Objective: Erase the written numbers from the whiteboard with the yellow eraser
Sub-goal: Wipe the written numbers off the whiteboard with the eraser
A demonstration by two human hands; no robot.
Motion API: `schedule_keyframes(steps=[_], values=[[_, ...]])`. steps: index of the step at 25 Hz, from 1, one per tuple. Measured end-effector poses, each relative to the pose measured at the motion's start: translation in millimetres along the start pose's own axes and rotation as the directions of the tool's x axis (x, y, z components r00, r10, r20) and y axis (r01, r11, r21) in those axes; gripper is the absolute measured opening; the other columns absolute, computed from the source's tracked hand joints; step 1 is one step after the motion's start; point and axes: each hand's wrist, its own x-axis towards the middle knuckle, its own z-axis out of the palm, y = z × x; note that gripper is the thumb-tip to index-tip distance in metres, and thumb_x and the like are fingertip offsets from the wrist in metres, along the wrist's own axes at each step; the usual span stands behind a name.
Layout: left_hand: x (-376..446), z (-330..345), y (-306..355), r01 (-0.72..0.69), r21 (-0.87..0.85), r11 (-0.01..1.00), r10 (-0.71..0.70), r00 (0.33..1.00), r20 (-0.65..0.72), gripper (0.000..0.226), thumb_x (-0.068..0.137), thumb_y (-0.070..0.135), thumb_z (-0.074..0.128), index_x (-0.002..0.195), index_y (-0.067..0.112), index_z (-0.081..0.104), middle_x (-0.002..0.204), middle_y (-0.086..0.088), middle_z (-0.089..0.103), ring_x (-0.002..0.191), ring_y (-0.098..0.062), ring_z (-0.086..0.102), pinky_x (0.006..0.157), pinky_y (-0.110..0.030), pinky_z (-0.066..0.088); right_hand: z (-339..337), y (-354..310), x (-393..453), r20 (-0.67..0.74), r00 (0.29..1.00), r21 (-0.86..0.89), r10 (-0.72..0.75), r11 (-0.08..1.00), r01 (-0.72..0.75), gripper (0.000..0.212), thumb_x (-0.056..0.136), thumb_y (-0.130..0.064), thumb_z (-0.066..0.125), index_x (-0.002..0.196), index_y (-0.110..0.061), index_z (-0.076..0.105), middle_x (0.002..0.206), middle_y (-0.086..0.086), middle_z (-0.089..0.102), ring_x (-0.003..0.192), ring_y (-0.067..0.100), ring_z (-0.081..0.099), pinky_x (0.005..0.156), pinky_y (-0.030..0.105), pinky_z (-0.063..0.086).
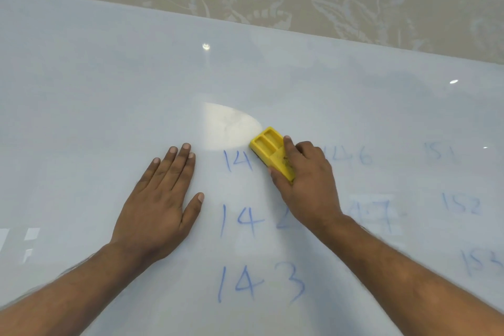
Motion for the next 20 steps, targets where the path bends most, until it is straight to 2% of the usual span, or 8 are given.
schedule_keyframes(steps=[3, 6, 10, 14, 17, 20], values=[[-4.3, -1.2, -0.9, -0.011, 0.006, 1.000, 0.011, 1.000, 0.007, 0.069, 0.102, 0.047, 0.022, 0.159, 0.010, 0.015, 0.169, -0.003, 0.010, 0.156, -0.017, 0.008, 0.126, -0.037, 0.007, 4.9, -14.6, -21.8, 0.039, 0.996, 0.038, -0.084, 0.996, 0.083, 0.059, 0.089, -0.034, 0.061, 0.138, -0.005, 0.048, 0.102, 0.009, 0.056, 0.087, 0.029, 0.050, 0.074, 0.043, 0.046], [-9.1, -0.8, -1.4, -0.017, 0.015, 1.000, 0.017, 1.000, 0.014, 0.069, 0.102, 0.047, 0.021, 0.159, 0.011, 0.013, 0.169, -0.003, 0.009, 0.157, -0.016, 0.006, 0.126, -0.038, 0.008, -3.3, -1.7, -48.0, 0.079, 0.987, -0.006, -0.143, 0.990, 0.144, 0.059, 0.087, -0.037, 0.058, 0.138, -0.007, 0.050, 0.101, 0.006, 0.057, 0.083, 0.027, 0.051, 0.071, 0.040, 0.048], [-10.1, 0.0, 0.4, -0.014, 0.019, 1.000, 0.014, 1.000, -0.002, 0.068, 0.102, 0.046, 0.022, 0.159, 0.009, 0.015, 0.169, -0.004, 0.011, 0.156, -0.018, 0.010, 0.125, -0.039, 0.011, -7.4, 9.6, -35.5, 0.037, 0.995, -0.027, -0.090, 0.995, 0.091, 0.059, 0.088, -0.034, 0.064, 0.138, -0.007, 0.049, 0.103, 0.007, 0.057, 0.087, 0.028, 0.052, 0.074, 0.040, 0.046], [-10.7, 1.0, 0.7, -0.019, 0.024, 1.000, 0.019, 1.000, -0.008, 0.068, 0.102, 0.046, 0.023, 0.159, 0.008, 0.017, 0.169, -0.004, 0.012, 0.156, -0.019, 0.011, 0.125, -0.040, 0.012, 8.3, -19.8, -3.9, 0.002, 1.000, 0.045, -0.030, 0.999, 0.030, 0.060, 0.088, -0.031, 0.066, 0.139, -0.006, 0.047, 0.105, 0.011, 0.056, 0.091, 0.031, 0.050, 0.077, 0.044, 0.045], [-12.9, 0.6, -0.6, -0.027, 0.023, 0.999, 0.027, 1.000, -0.004, 0.069, 0.102, 0.046, 0.025, 0.158, 0.007, 0.018, 0.168, -0.005, 0.014, 0.156, -0.020, 0.013, 0.125, -0.041, 0.014, 13.1, -31.5, -15.9, 0.039, 0.994, 0.079, -0.098, 0.992, 0.095, 0.059, 0.088, -0.034, 0.062, 0.138, -0.006, 0.048, 0.104, 0.010, 0.056, 0.089, 0.030, 0.050, 0.075, 0.044, 0.046], [-14.7, -0.3, -0.7, -0.032, 0.023, 0.999, 0.032, 0.999, -0.003, 0.069, 0.101, 0.046, 0.025, 0.158, 0.007, 0.019, 0.168, -0.006, 0.015, 0.156, -0.021, 0.014, 0.124, -0.041, 0.014, 4.9, -19.3, -38.2, 0.090, 0.982, 0.034, -0.167, 0.986, 0.164, 0.060, 0.087, -0.039, 0.057, 0.138, -0.009, 0.049, 0.103, 0.005, 0.056, 0.085, 0.026, 0.050, 0.073, 0.042, 0.047]])
